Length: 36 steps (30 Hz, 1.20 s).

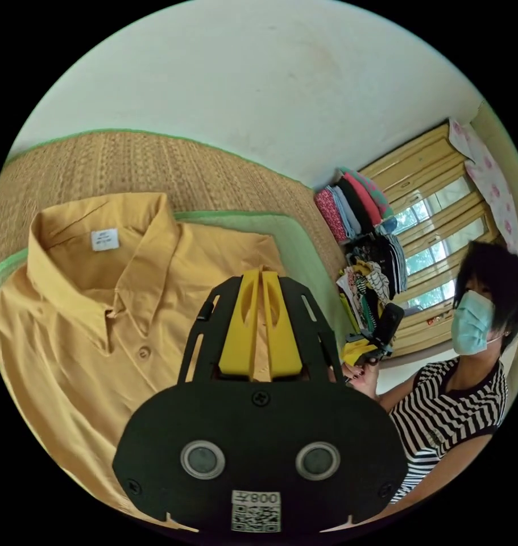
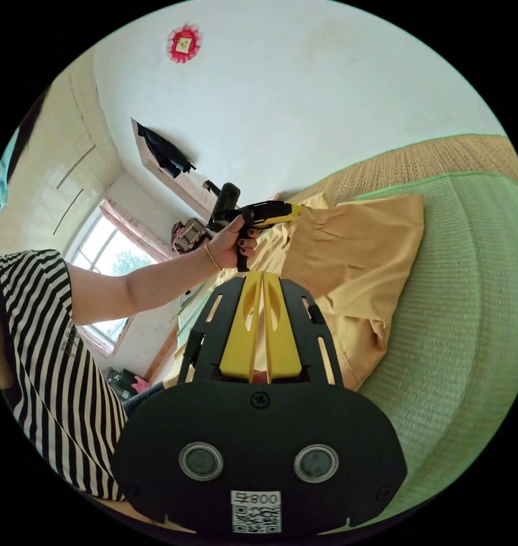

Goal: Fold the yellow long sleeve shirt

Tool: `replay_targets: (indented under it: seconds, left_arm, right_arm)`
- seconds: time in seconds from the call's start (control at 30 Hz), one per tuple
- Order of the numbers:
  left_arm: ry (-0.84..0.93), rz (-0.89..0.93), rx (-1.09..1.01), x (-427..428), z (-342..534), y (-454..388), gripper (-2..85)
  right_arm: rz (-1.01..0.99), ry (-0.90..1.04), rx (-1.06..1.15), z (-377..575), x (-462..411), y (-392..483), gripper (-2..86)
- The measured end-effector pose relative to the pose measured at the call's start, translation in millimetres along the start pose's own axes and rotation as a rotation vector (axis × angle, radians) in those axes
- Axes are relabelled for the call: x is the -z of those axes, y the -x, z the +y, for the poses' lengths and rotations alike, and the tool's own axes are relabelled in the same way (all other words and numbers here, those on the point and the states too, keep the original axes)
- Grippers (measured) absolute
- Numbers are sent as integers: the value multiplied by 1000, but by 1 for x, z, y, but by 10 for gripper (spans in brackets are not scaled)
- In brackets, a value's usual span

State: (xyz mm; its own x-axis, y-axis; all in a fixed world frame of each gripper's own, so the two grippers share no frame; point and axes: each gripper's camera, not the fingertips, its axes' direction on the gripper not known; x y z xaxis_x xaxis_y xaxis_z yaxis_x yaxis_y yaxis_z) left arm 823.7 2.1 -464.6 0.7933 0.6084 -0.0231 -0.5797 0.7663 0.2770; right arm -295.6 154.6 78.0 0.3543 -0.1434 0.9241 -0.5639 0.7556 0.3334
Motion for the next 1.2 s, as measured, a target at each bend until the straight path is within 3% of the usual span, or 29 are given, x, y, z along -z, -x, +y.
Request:
replay_targets:
  seconds: [0.2, 0.5, 0.63, 0.7, 0.9, 1.0, 1.2]
  left_arm:
    - [-5, -86, 76, -2, 28, 51, 4]
    - [-106, -266, -16, -12, 50, 79, 4]
    - [107, -311, -82, -57, 57, 100, 3]
    - [202, -368, -86, -76, 64, 113, 3]
    - [106, -333, -182, -76, 101, 132, 2]
    - [241, -357, -154, -99, 126, 163, 2]
    - [150, -257, -176, -103, 166, 201, 2]
  right_arm:
    - [91, 51, -2, -32, -5, 21, 39]
    - [515, 116, -7, -92, 5, 64, 6]
    - [628, 247, -14, -122, -14, 75, 7]
    - [642, 290, -18, -134, -20, 79, 4]
    - [645, 203, -16, -178, 5, 114, 1]
    - [624, 268, -53, -199, -1, 112, 1]
    - [677, 277, -15, -249, 9, 149, 1]
